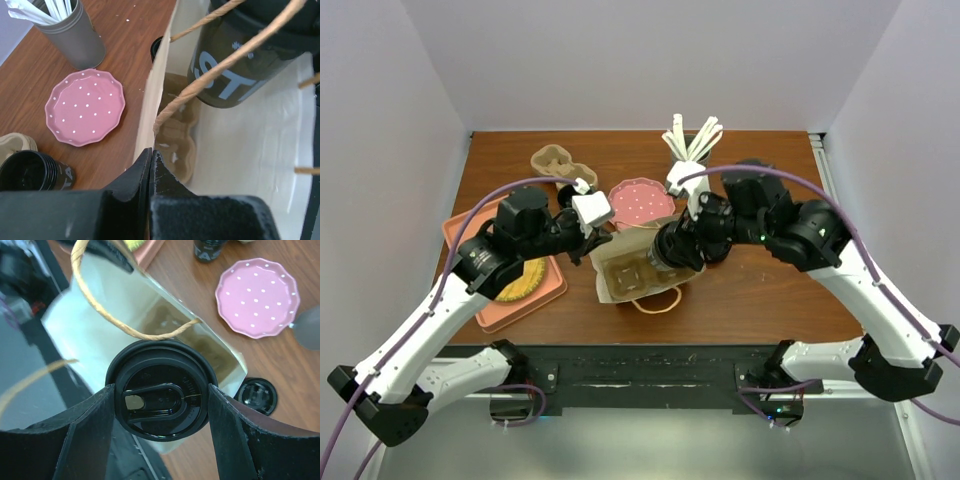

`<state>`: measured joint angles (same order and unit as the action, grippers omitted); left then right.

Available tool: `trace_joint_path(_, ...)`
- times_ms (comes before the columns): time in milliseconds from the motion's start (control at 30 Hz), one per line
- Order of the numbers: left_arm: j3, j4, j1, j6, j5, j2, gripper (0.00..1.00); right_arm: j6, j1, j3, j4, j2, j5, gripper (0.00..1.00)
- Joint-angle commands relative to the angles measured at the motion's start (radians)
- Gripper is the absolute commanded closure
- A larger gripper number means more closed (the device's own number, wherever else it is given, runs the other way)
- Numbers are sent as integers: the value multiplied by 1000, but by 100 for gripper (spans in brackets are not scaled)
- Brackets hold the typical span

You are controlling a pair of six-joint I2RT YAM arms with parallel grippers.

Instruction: Pack the takeout coffee

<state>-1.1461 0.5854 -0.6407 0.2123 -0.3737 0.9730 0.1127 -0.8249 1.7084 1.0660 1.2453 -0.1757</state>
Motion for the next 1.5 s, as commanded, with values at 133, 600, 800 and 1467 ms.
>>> trace_joint_path(133, -7, -59, 7, 21, -22, 9, 100, 134, -121, -87, -117, -38, 197, 56)
trace_joint_path(600, -14, -113, 6, 64, -24, -25, 100, 324, -278, -104, -123, 31, 277, 57)
trace_joint_path(800, 104, -205, 6, 61, -62, -105, 100, 490, -286, -265, -259, 17, 341, 55)
trace_joint_path(1467, -49, 134, 6, 76, 29, -8, 100, 591, -387, -386, -377, 22, 366, 57)
